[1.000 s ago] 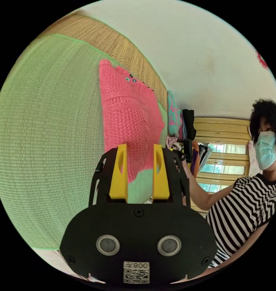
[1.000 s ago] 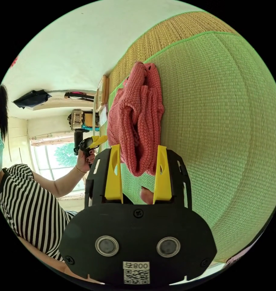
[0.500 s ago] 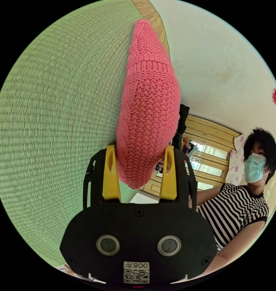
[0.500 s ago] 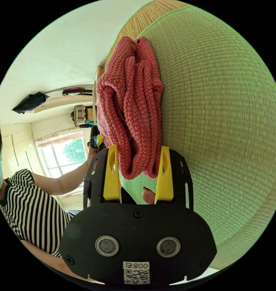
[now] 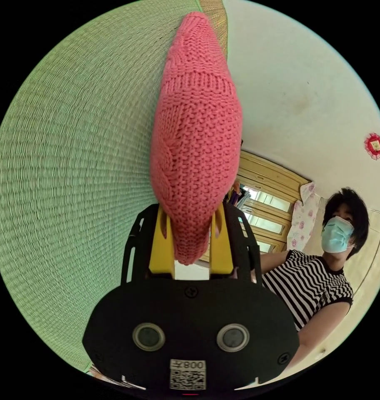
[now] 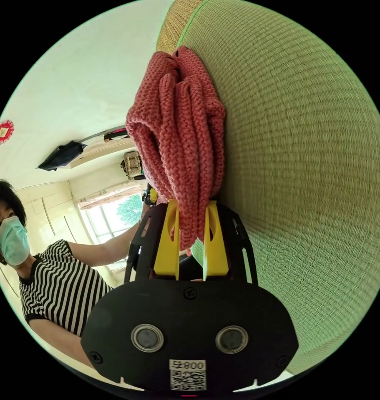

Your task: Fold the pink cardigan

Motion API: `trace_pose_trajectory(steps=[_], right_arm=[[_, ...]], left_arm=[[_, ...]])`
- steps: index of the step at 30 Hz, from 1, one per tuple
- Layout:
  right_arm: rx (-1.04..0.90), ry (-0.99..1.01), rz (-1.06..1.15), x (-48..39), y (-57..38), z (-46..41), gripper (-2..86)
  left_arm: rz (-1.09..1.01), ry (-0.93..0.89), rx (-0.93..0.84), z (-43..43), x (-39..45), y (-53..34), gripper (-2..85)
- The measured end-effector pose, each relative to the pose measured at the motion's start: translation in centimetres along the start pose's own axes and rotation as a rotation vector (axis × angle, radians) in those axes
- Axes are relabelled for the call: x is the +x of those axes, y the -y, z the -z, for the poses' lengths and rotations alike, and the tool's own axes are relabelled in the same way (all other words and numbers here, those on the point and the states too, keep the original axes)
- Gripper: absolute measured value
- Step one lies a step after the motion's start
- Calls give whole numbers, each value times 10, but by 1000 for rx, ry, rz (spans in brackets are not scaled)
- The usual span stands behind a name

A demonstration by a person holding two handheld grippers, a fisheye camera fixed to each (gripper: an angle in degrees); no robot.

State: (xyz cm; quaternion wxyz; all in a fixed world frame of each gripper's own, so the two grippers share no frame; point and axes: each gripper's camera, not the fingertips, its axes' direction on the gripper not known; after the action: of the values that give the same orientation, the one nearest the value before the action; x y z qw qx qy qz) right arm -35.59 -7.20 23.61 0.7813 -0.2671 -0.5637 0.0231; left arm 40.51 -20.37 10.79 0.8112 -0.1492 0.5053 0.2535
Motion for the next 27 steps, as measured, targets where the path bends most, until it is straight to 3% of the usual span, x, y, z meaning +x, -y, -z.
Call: trace_pose_trajectory(steps=[12,27], right_arm=[[-46,21,-146,-10,-107,35,86],[-12,-6,-133,-34,-177,104,78]], left_arm=[[142,-54,-100,-27,39,-76,134],[165,-25,-193,-75,122,-117,123]])
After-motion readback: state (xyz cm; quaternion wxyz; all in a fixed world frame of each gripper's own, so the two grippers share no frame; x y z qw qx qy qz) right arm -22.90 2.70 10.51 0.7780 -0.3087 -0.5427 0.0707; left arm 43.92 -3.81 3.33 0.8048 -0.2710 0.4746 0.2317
